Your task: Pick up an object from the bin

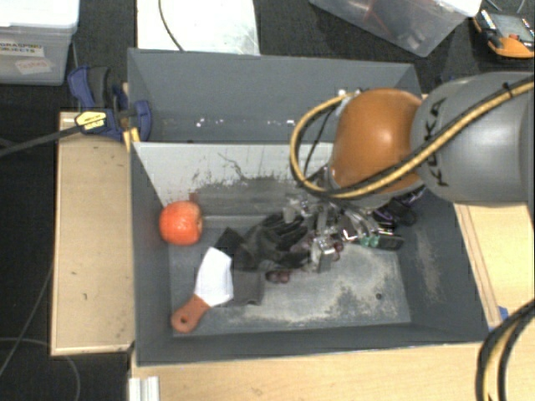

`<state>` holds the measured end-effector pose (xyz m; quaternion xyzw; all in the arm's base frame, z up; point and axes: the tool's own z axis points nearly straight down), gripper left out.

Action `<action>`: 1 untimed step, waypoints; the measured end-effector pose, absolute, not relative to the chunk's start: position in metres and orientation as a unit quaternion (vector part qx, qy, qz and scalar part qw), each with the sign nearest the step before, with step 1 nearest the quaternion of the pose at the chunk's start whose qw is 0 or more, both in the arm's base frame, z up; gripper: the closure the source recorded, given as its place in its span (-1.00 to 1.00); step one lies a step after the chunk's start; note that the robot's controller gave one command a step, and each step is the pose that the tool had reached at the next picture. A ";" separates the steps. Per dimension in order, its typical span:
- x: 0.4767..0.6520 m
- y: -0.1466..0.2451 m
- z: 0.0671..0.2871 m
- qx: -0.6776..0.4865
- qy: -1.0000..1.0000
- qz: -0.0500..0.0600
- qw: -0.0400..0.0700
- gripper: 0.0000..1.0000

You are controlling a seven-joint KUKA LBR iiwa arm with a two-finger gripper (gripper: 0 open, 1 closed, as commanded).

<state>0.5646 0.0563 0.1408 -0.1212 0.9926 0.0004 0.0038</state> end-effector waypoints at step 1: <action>0.552 0.115 0.100 -0.428 0.904 0.003 -0.001 -1.00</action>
Offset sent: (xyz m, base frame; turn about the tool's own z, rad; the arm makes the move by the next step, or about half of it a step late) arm 0.0077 0.0258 -0.0708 -0.2110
